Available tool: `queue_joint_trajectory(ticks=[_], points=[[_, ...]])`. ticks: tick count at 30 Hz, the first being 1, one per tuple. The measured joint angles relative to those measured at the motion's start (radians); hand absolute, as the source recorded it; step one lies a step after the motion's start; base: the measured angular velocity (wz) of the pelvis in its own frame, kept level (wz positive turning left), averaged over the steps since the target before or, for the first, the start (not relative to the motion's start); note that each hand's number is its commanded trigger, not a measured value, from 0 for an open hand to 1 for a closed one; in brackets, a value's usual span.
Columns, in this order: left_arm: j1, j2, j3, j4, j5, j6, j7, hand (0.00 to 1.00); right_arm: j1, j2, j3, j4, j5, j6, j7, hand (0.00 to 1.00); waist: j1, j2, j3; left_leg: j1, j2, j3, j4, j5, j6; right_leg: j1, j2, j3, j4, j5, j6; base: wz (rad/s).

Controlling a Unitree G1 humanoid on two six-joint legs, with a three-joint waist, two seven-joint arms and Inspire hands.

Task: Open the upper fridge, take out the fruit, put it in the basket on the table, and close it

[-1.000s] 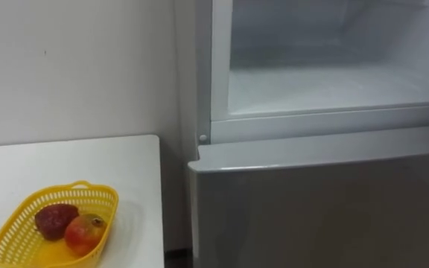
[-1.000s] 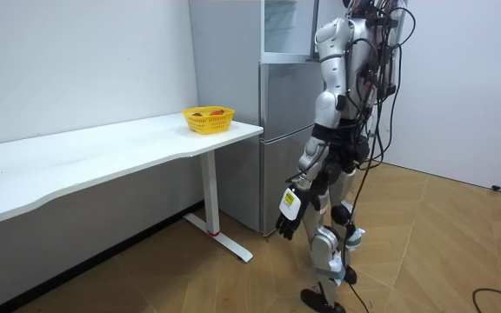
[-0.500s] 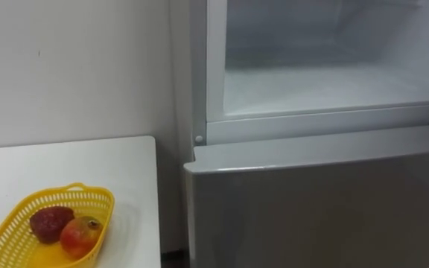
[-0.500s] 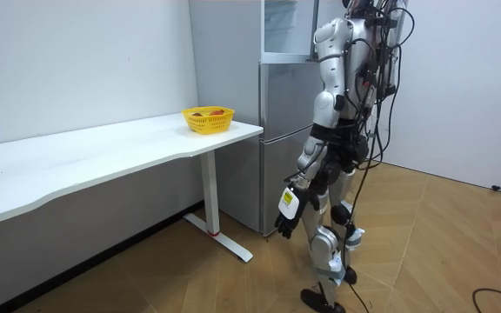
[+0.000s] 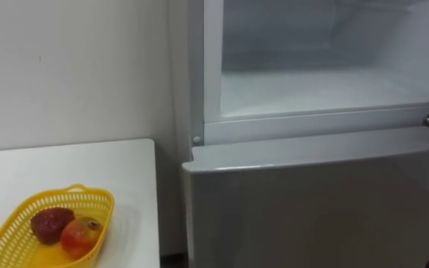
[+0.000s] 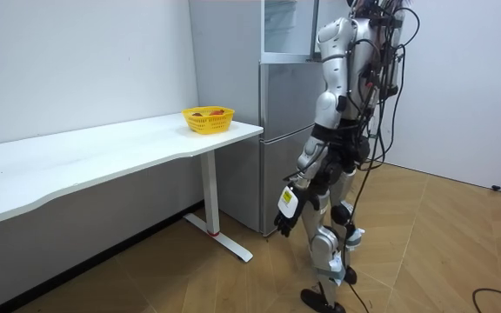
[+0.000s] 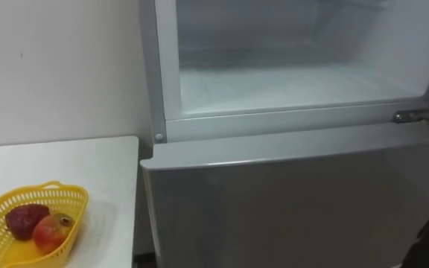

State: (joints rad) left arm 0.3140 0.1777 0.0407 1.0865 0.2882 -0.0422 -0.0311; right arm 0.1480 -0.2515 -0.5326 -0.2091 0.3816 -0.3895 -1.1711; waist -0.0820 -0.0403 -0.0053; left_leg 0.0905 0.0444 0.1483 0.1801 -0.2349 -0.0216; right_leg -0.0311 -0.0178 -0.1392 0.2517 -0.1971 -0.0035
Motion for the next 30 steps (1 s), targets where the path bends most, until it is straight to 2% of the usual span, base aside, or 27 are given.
queue_joint_trajectory(ticks=[5,9,13,16,20,24,25,29,30], points=[[-0.011,0.001,0.004,0.002,0.0,0.008,-0.012,0.0,-0.034,-0.001,0.0,-0.012,-0.146,0.011,0.041,0.0,0.004,-0.002,-0.0005,-0.005,0.001,0.003,0.0,0.0,0.0,-0.006,0.0,0.0,0.006,-0.001,-0.001,-0.02],[-0.021,0.005,0.021,0.026,-0.001,0.006,-0.022,0.0,-0.035,-0.001,0.011,-0.029,-0.163,0.026,0.04,0.0,0.007,-0.006,0.0015,-0.007,0.0,0.003,0.0,0.0,0.0,-0.017,-0.002,0.001,0.024,-0.003,-0.003,-0.02],[-0.048,0.007,0.036,0.073,-0.001,0.0,-0.025,0.0,-0.054,-0.001,0.035,-0.037,-0.193,0.059,0.04,0.0,0.007,-0.018,0.0088,-0.012,0.0,0.003,-0.002,0.0,0.0,-0.025,-0.002,0.002,0.041,-0.006,-0.006,-0.01],[-0.052,0.007,0.036,0.075,0.0,-0.001,-0.032,0.0,-0.052,-0.001,0.053,-0.053,-0.209,0.062,0.047,0.0,0.013,-0.027,0.0128,-0.012,0.0,0.003,0.006,0.0,0.0,-0.029,-0.003,0.001,0.038,-0.009,-0.006,0.0],[-0.051,0.007,0.036,0.078,0.0,-0.001,-0.051,0.0,-0.051,-0.001,0.087,-0.057,-0.293,0.062,0.09,0.0,0.029,-0.029,0.0119,-0.013,-0.002,0.003,0.01,0.0,0.0,-0.028,-0.007,0.0,0.038,-0.009,-0.005,0.0],[-0.045,0.008,0.036,0.077,0.0,-0.003,-0.062,0.0,-0.052,-0.001,0.092,-0.058,-0.312,0.062,0.117,0.0,0.036,-0.029,0.0095,-0.016,-0.003,0.002,0.018,0.0,0.0,-0.025,-0.009,-0.001,0.04,-0.008,-0.005,0.0],[-0.045,0.008,0.036,0.077,0.0,-0.003,-0.062,0.0,-0.052,-0.005,0.092,-0.07,-0.312,0.063,0.136,0.0,0.038,-0.031,0.008,-0.015,-0.003,0.002,0.018,0.0,0.0,-0.023,-0.008,-0.002,0.042,-0.008,-0.005,0.0],[-0.044,0.01,0.042,0.078,0.012,-0.003,-0.065,0.0,-0.066,-0.078,0.111,-0.096,-0.348,0.072,0.196,0.0,0.039,-0.037,0.0032,-0.006,-0.001,0.001,0.018,0.0,0.0,-0.007,-0.007,-0.005,0.043,-0.007,-0.007,0.02],[-0.043,0.011,0.045,0.078,0.013,-0.003,-0.066,0.0,-0.073,-0.085,0.112,-0.098,-0.354,0.072,0.207,0.0,0.04,-0.039,0.0016,-0.004,-0.001,0.0,0.018,0.0,0.0,-0.003,-0.007,-0.005,0.041,-0.007,-0.007,0.04]])
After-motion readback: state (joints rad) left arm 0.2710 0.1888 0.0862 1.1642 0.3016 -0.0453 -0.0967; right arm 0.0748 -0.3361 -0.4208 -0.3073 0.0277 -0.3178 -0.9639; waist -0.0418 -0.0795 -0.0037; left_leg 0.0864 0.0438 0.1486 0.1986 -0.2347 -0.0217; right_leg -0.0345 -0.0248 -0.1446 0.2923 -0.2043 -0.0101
